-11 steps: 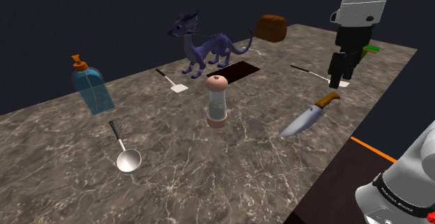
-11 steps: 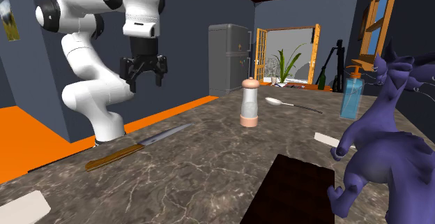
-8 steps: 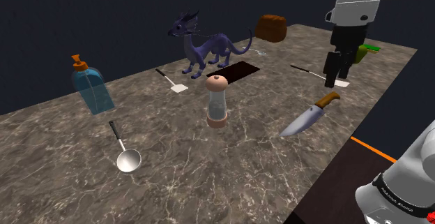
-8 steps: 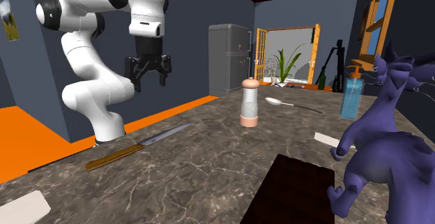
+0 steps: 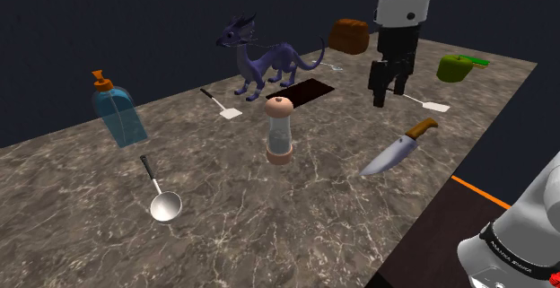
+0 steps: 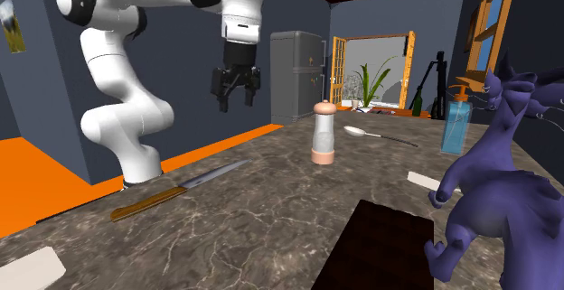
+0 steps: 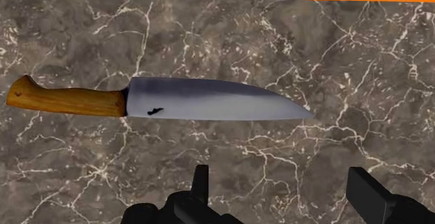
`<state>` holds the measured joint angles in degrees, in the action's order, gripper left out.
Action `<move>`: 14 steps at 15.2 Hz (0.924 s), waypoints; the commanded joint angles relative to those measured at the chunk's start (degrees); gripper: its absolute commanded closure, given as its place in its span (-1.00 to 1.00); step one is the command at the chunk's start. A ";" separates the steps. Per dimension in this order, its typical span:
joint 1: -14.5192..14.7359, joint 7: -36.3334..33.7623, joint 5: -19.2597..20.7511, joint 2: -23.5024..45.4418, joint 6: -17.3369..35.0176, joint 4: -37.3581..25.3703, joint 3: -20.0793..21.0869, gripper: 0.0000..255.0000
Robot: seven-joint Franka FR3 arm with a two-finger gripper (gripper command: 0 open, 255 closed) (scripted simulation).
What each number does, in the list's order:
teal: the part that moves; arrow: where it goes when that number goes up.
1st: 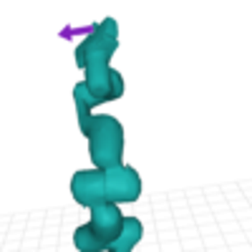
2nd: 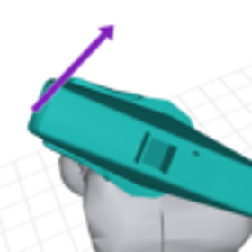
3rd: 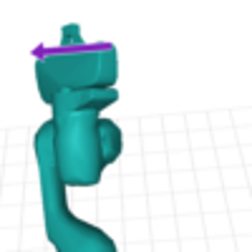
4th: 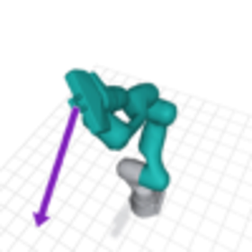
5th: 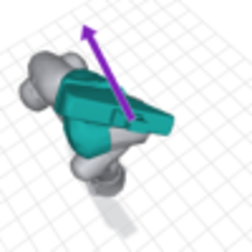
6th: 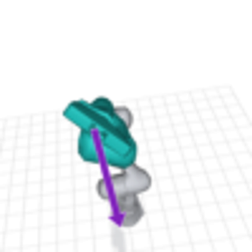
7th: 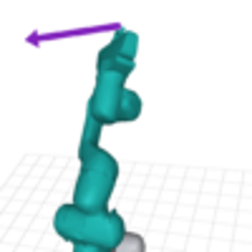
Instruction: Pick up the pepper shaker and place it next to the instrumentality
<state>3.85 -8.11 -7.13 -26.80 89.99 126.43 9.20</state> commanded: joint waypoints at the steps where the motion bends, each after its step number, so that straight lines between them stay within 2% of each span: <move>1: 0.44 -1.69 -0.05 4.34 0.32 -4.11 1.59 -1.00; 7: 1.99 -7.21 1.34 16.84 -0.29 -17.31 6.02 -1.00; 14: 5.36 -14.10 5.89 33.32 -4.21 -37.01 10.17 -1.00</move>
<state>8.67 -21.27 -2.02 4.10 86.97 92.88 18.90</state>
